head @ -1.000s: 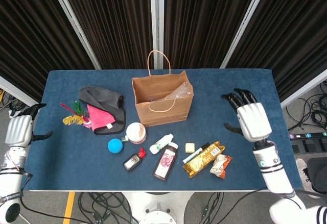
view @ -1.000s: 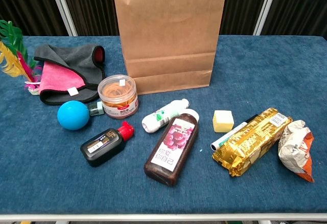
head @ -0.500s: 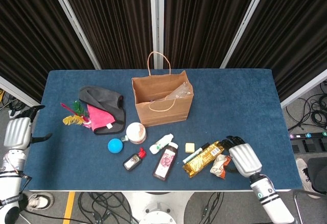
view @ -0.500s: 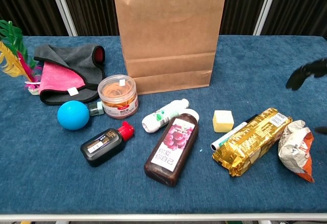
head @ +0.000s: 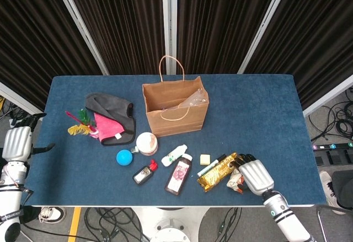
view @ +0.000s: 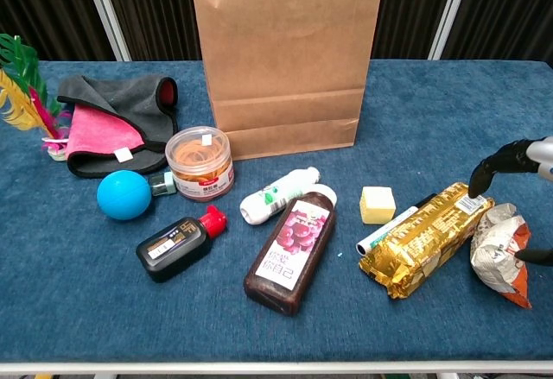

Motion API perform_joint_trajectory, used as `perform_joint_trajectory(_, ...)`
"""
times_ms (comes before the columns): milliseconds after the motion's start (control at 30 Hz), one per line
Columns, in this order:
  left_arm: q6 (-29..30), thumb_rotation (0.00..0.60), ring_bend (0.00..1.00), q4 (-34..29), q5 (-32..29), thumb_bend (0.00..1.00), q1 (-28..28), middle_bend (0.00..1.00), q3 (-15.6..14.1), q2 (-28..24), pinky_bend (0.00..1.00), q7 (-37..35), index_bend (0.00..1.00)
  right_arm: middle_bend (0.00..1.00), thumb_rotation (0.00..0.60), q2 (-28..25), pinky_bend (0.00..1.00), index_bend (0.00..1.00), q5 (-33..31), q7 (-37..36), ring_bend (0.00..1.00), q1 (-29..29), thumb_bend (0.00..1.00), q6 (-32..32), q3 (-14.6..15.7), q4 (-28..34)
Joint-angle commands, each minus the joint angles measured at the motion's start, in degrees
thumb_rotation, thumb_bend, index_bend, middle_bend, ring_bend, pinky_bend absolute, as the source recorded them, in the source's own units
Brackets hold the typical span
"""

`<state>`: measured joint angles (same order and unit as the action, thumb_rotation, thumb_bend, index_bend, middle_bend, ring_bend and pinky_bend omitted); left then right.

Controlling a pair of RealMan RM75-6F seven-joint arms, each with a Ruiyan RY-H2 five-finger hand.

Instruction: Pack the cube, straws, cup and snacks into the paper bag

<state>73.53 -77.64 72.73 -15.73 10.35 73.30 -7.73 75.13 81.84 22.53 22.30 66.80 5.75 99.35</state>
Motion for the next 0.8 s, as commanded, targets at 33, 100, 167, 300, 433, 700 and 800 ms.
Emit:
perform_joint_trajectory(33,0.0,0.600,0.26,0.1,0.0,0.04,0.2,0.33,0.0,-0.1,0.29,-0.5,0.27,0.33,0.600,0.6,0.26,0.37,-0.1,1.5,0.21,-0.2,0.09,-0.3,0.0,-0.3)
perform_joint_trajectory(100,-0.1,0.600,0.26,0.2,0.0,0.04,0.2,0.33,0.0,-0.2,0.29,-0.8,0.27,0.34,0.600,0.8,0.27,0.39,0.3,2.3,0.22,-0.6,0.09,0.2,0.1,-0.3)
perform_joint_trajectory(167,-0.2,0.600,0.26,0.2,0.0,0.04,0.3,0.33,0.0,-0.3,0.29,-1.1,0.27,0.35,0.600,0.8,0.29,0.41,0.9,3.1,0.24,-1.2,0.10,1.1,0.2,-0.1)
perform_joint_trajectory(300,-0.3,0.600,0.26,0.4,0.4,0.04,0.3,0.33,-0.2,-0.1,0.29,-1.6,0.27,0.36,0.600,0.6,0.30,0.43,1.7,4.2,0.25,-2.2,0.10,1.9,0.7,0.1)
perform_joint_trajectory(433,-0.4,0.600,0.26,0.8,0.6,0.04,0.3,0.33,-0.3,0.3,0.29,-1.8,0.27,0.36,0.600,0.4,0.30,0.43,1.2,5.5,0.25,-2.8,0.10,1.5,0.9,0.1)
perform_joint_trajectory(700,0.0,0.600,0.26,1.7,0.8,0.04,0.4,0.33,-0.3,0.6,0.29,-2.2,0.27,0.30,0.600,0.6,0.23,0.37,0.0,8.2,0.21,-2.8,0.05,-0.5,0.9,-0.5)
perform_joint_trajectory(800,0.0,0.600,0.26,2.0,0.8,0.04,0.5,0.33,-0.3,0.8,0.29,-2.3,0.27,0.29,0.600,1.1,0.21,0.36,-0.6,9.3,0.19,-2.8,0.05,-1.3,0.9,-0.9)
